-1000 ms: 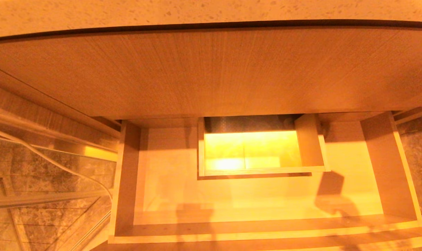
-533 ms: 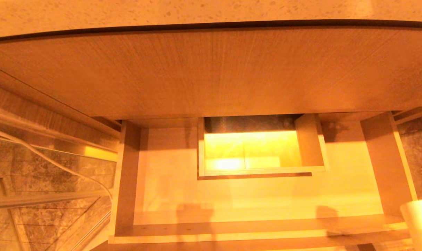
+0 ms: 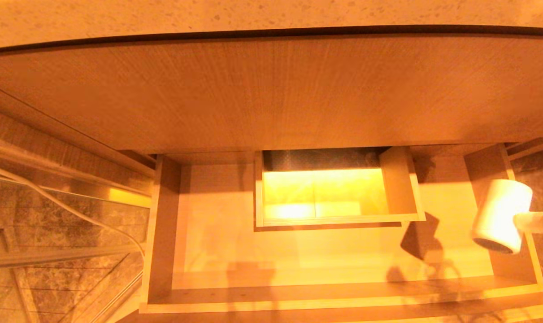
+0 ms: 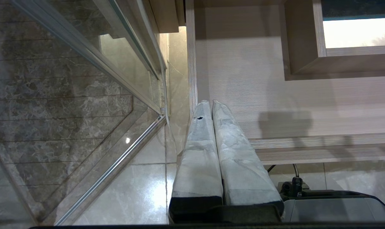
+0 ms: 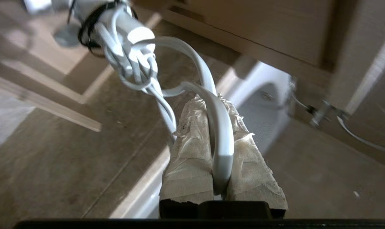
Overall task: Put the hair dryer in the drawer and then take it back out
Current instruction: Put it into the drawer
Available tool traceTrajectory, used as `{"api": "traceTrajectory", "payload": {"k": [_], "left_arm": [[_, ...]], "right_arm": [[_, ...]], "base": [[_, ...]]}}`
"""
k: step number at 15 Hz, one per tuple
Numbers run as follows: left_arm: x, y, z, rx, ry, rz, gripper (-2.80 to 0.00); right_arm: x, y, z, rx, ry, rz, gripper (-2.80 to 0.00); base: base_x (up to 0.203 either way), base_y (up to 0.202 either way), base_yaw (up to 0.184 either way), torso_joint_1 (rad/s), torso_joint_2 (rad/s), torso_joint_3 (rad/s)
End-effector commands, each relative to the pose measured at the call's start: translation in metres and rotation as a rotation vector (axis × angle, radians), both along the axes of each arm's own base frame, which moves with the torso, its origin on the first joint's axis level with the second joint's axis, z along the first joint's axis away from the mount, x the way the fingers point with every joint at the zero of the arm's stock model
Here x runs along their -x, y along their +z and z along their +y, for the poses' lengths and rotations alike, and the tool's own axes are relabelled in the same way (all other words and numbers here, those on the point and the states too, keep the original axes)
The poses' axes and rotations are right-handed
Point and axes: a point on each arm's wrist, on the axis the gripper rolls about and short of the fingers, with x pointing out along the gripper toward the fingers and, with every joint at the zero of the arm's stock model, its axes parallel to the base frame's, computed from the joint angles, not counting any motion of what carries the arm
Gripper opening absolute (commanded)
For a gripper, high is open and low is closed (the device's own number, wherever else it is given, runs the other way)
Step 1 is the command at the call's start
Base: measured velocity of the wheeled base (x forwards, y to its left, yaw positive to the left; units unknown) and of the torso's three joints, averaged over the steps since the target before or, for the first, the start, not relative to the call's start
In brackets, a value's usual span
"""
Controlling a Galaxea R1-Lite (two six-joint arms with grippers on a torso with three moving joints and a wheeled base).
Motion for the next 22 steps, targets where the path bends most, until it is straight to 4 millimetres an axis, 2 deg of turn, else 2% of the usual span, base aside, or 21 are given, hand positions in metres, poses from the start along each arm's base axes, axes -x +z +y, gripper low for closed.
{"api": "traceTrajectory", "payload": {"k": [1, 5, 11, 13, 17, 22], "left_arm": [[0.0, 0.0, 0.0, 0.0, 0.0, 0.0, -2.8], [0.0, 0.0, 0.0, 0.0, 0.0, 0.0, -2.8], [0.0, 0.0, 0.0, 0.0, 0.0, 0.0, -2.8], [0.0, 0.0, 0.0, 0.0, 0.0, 0.0, -2.8], [0.0, 0.0, 0.0, 0.0, 0.0, 0.0, -2.8], [0.0, 0.0, 0.0, 0.0, 0.0, 0.0, -2.8]], "right_arm": [[-0.028, -0.002, -0.003, -0.01, 0.023, 0.104, -2.8], [-0.063, 0.001, -0.005, -0.02, 0.082, 0.213, -2.8], [-0.072, -0.006, -0.004, -0.019, 0.116, 0.264, -2.8], [-0.081, -0.007, -0.003, -0.02, 0.141, 0.293, -2.8], [-0.113, -0.013, -0.001, -0.047, 0.209, 0.391, -2.8], [-0.127, -0.016, 0.0, -0.058, 0.237, 0.422, -2.8]], "base": [[0.0, 0.0, 0.0, 0.0, 0.0, 0.0], [0.0, 0.0, 0.0, 0.0, 0.0, 0.0], [0.0, 0.0, 0.0, 0.0, 0.0, 0.0], [0.0, 0.0, 0.0, 0.0, 0.0, 0.0], [0.0, 0.0, 0.0, 0.0, 0.0, 0.0], [0.0, 0.0, 0.0, 0.0, 0.0, 0.0]]}}
